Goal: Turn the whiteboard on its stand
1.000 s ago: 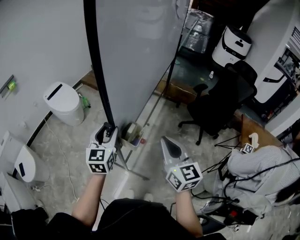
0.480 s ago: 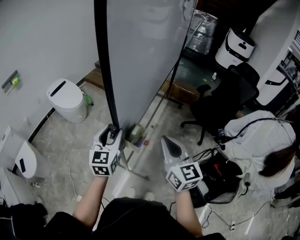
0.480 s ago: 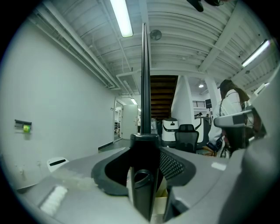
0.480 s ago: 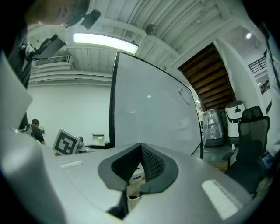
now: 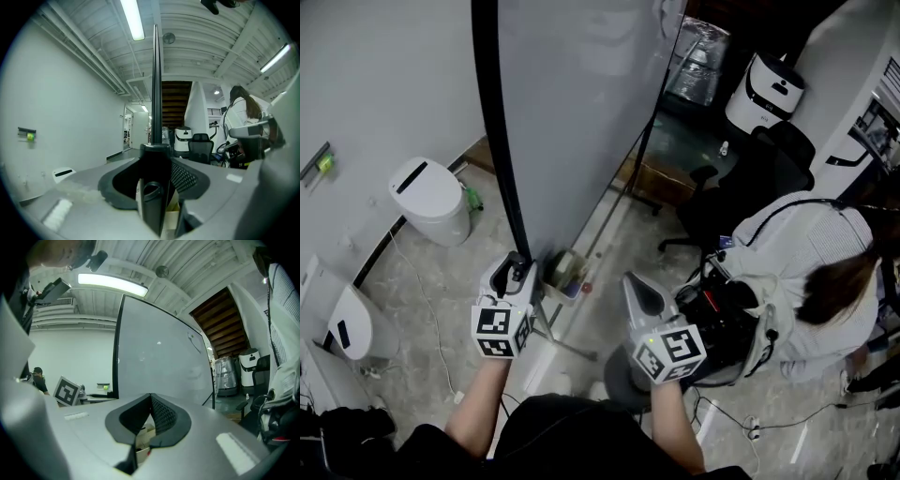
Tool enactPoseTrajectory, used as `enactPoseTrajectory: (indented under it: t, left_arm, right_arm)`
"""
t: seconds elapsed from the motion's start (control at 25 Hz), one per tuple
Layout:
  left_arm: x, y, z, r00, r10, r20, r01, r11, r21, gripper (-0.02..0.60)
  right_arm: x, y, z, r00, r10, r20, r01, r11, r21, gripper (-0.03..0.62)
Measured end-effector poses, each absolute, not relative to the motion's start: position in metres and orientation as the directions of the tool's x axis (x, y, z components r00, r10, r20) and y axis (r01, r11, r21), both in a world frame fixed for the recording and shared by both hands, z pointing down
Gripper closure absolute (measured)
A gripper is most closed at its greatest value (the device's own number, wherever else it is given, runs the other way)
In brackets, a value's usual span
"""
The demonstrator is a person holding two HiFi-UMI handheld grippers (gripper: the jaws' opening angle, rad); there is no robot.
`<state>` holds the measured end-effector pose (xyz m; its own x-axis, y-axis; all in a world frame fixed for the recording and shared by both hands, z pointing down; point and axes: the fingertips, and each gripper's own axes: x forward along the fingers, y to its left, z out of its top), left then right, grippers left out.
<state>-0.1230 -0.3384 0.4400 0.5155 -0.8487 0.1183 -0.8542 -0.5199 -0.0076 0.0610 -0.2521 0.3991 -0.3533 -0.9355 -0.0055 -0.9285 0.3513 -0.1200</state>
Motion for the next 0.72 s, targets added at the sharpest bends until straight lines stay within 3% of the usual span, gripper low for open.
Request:
enactPoseTrajectory:
  t: [0.72]
  left_arm:
    - [-0.134, -0.332, 0.439, 0.569, -0.816, 0.1, -0.818, -0.574, -0.035, 0.377]
  right_arm:
    - [0.03, -0.262, 0.405, -0.356, -0.934, 0.027, -0.93, 0.351, -0.11, 0.586]
